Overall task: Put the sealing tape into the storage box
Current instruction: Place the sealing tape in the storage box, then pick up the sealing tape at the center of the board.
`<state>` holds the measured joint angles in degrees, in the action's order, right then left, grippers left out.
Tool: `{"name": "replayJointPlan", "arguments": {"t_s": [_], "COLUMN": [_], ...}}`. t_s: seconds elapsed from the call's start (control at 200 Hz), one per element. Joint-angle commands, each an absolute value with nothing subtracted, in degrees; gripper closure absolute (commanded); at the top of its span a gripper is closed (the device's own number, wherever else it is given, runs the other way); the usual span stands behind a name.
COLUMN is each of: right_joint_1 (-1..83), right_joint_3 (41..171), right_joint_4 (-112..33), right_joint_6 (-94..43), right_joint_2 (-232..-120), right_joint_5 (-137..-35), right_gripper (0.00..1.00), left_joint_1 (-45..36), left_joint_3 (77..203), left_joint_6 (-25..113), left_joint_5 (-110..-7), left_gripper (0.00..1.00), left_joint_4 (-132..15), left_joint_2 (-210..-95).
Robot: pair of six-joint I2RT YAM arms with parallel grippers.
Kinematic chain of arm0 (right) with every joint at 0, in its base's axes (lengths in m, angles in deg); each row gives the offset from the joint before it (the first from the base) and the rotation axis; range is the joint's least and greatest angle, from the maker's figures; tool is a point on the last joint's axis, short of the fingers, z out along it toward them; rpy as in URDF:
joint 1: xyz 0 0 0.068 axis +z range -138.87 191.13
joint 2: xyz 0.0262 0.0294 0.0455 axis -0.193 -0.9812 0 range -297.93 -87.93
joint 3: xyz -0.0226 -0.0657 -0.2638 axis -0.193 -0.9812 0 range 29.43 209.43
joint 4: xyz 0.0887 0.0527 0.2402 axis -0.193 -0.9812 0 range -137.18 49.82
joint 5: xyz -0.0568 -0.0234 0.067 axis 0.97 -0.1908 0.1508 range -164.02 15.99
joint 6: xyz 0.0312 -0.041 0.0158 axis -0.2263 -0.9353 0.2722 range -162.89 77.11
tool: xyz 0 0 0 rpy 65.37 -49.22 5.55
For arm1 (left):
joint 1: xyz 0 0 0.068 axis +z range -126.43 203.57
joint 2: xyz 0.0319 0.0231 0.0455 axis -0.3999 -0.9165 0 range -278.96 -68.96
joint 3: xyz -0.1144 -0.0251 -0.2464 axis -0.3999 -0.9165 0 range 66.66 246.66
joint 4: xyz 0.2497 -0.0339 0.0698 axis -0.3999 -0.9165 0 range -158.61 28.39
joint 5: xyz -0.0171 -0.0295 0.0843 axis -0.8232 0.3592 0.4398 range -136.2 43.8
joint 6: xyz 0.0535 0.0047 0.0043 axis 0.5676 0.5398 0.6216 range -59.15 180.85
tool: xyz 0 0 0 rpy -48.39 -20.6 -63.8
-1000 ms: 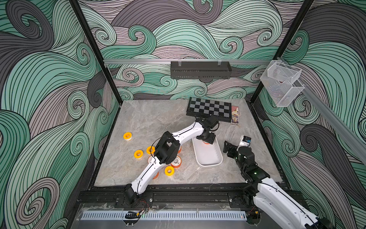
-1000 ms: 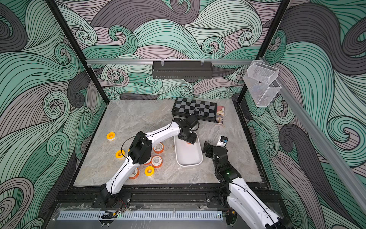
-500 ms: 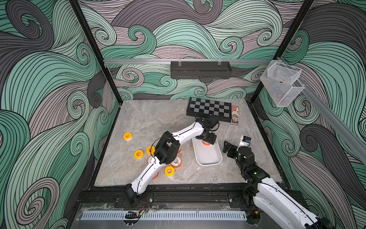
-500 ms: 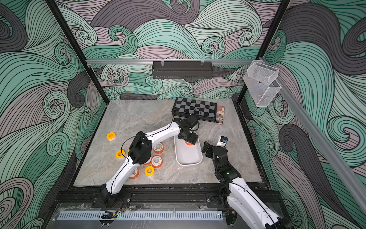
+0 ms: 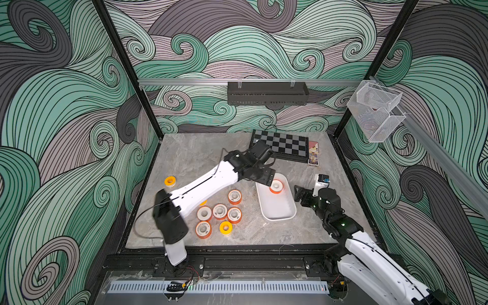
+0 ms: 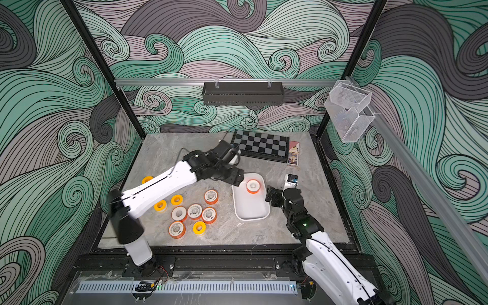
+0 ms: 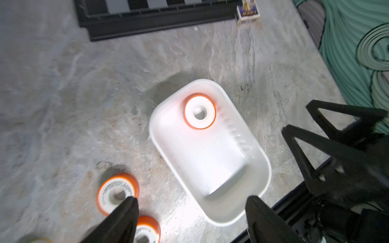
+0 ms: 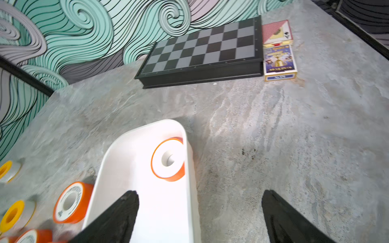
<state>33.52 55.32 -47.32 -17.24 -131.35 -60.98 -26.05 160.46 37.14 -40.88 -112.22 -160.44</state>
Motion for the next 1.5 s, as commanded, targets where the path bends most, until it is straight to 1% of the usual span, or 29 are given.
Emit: {"name": "replayJointPlan", "arguments": {"t_s": [0.0, 0.07, 0.1, 0.195, 0.3, 0.4, 0.55, 0.625, 0.735, 0.876, 1.126, 1.211, 1.436, 1.491], "right_joint_1": [36.18, 39.13, 40.52, 45.40, 51.43, 56.05, 58.86, 60.16, 60.82, 61.32, 61.40, 61.40, 61.49, 61.53], "right_joint_3": [63.78, 70.75, 74.00, 82.56, 91.00, 98.63, 108.25, 112.21, 119.03, 124.94, 128.66, 129.28, 131.62, 132.05], "right_joint_4": [-54.87, -61.20, -63.70, -69.27, -73.24, -76.39, -78.63, -78.76, -81.20, -82.35, -83.03, -83.14, -83.12, -83.14], "right_joint_6": [-23.08, -25.43, -26.18, -28.62, -31.48, -33.32, -33.99, -34.63, -35.04, -35.77, -36.82, -36.78, -36.30, -36.32], "right_joint_2": [-136.50, -142.47, -145.11, -153.38, -163.08, -172.19, -184.72, -190.29, -199.44, -207.06, -212.93, -214.36, -217.07, -217.47], "right_joint_5": [-69.66, -71.68, -72.22, -75.01, -75.28, -74.36, -75.50, -75.16, -75.41, -75.38, -73.74, -75.13, -74.21, -73.97], "right_gripper": [0.08, 0.08, 0.08, 0.08, 0.07, 0.06, 0.06, 0.02, 0.02, 0.02, 0.02, 0.07, 0.10, 0.14], "left_joint_1": [-25.82, -25.56, -25.31, -24.86, -24.77, -24.77, -24.77, -24.53, -23.33, -22.81, -22.04, -21.31, -17.47, -16.49], "left_joint_3": [147.61, 139.11, 136.85, 131.87, 127.35, 124.13, 123.35, 121.80, 121.70, 121.48, 120.99, 120.89, 120.49, 120.39], "left_joint_6": [34.58, 33.68, 33.07, 31.65, 30.70, 29.51, 31.48, 31.36, 30.91, 30.94, 31.43, 32.04, 33.45, 33.69], "left_joint_5": [-35.59, -32.05, -30.47, -26.95, -25.52, -23.32, -23.78, -23.04, -22.62, -23.22, -25.07, -26.38, -30.45, -31.36], "left_gripper": [0.16, 0.14, 0.11, 0.10, 0.10, 0.11, 0.11, 0.11, 0.11, 0.11, 0.11, 0.11, 0.11, 0.11], "left_joint_4": [-111.91, -111.49, -112.67, -117.05, -120.81, -122.86, -120.54, -119.61, -119.90, -119.92, -119.02, -118.50, -117.01, -116.74], "left_joint_2": [-147.14, -136.52, -132.12, -120.96, -111.77, -106.41, -102.81, -101.39, -100.70, -100.26, -99.81, -100.11, -101.10, -101.30]}}
